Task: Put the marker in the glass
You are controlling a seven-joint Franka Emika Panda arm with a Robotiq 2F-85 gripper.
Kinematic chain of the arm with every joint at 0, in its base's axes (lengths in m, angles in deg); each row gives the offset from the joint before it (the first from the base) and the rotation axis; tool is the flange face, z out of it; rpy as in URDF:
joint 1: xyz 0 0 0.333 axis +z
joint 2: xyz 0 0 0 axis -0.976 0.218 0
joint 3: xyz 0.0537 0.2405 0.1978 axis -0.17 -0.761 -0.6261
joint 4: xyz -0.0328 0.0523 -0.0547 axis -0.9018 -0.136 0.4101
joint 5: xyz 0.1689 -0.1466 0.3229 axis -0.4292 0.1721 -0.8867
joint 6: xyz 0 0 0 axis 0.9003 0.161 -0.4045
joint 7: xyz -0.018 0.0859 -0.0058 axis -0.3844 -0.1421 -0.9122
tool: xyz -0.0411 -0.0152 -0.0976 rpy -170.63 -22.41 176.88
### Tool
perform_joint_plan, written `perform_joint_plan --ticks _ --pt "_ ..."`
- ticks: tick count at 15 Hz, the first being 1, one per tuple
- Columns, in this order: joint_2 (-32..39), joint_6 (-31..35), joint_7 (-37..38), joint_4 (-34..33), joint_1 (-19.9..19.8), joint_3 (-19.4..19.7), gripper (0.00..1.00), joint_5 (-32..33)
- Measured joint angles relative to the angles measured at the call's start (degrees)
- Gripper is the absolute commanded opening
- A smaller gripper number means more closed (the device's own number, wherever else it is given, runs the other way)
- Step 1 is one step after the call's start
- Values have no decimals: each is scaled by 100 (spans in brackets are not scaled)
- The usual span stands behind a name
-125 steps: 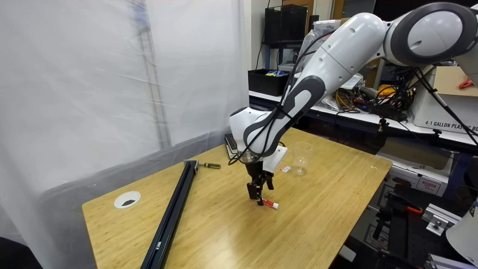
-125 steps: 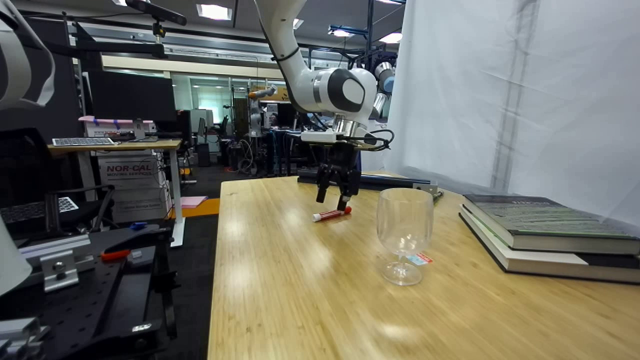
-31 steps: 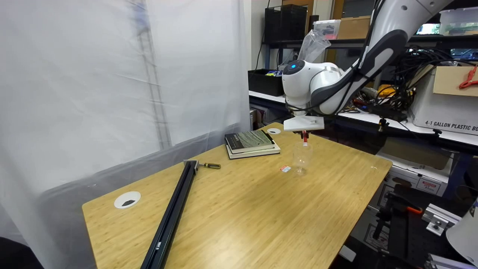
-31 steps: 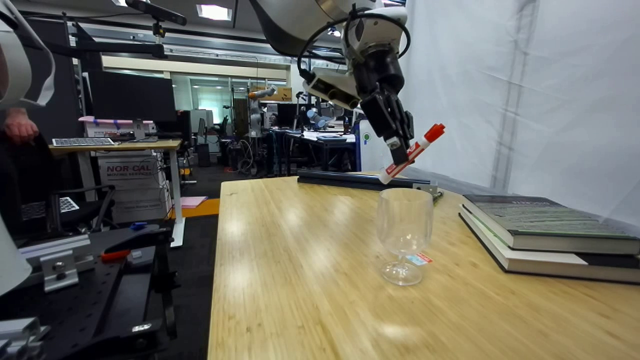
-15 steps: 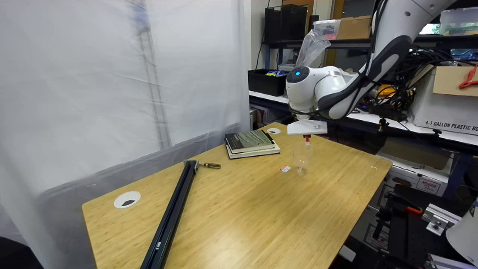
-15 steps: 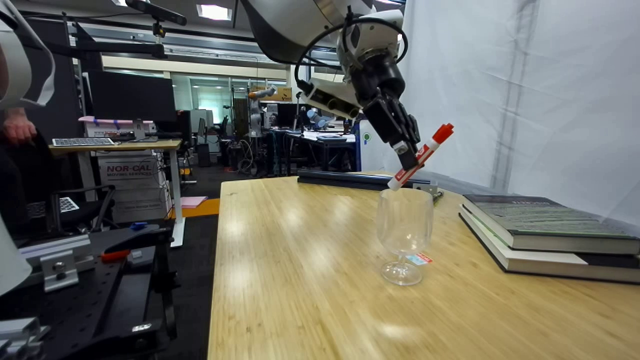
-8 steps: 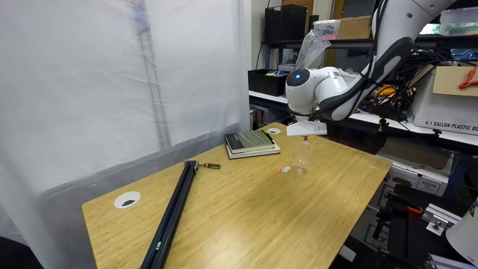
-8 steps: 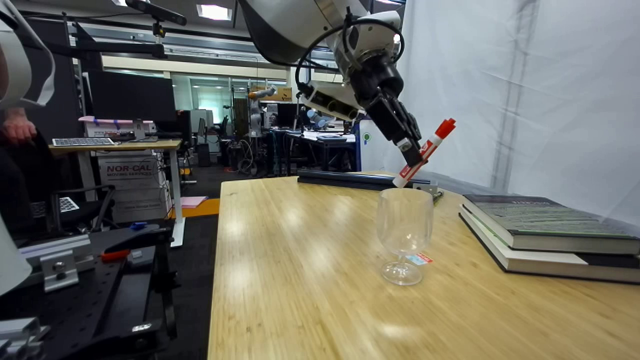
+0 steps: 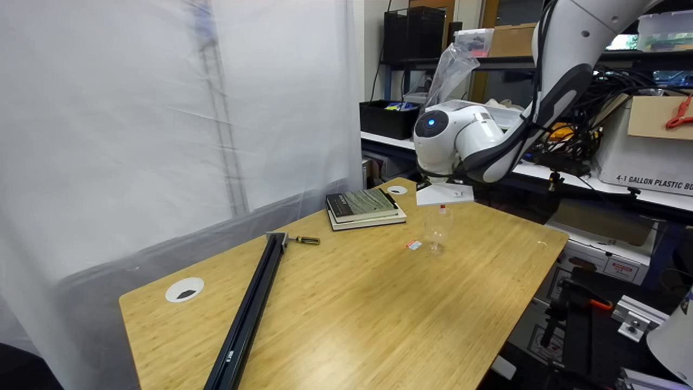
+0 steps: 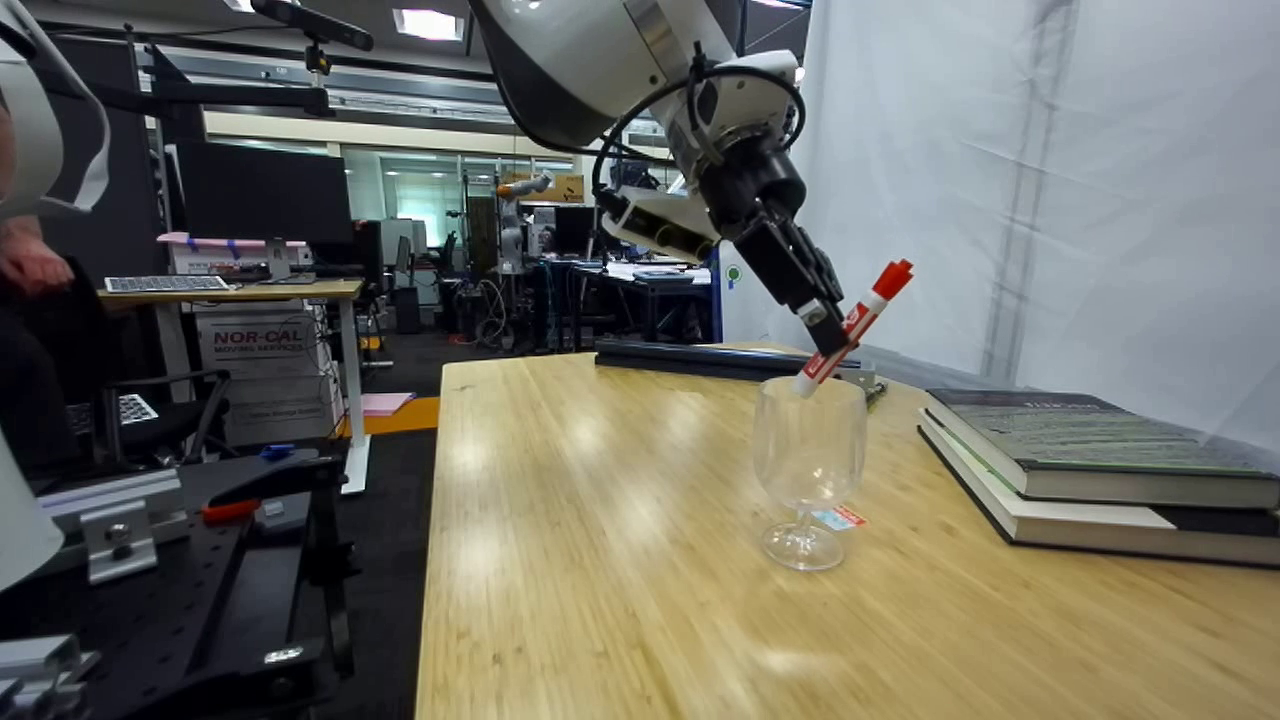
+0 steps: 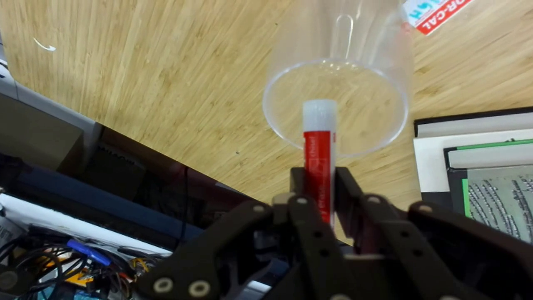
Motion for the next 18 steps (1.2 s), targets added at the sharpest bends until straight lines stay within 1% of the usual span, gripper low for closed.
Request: perform_joint_plan --ticks 5,12,13,14,15,18 --pt "194 57 134 -71 0 0 5 210" --pt "263 91 331 -165 0 0 5 550" --pt "272 103 348 -174 0 -1 44 577" --pt "286 114 360 -186 0 -1 46 593" --pt "307 129 372 -200 0 -2 50 602" --pt "356 177 392 -227 0 -8 74 610"
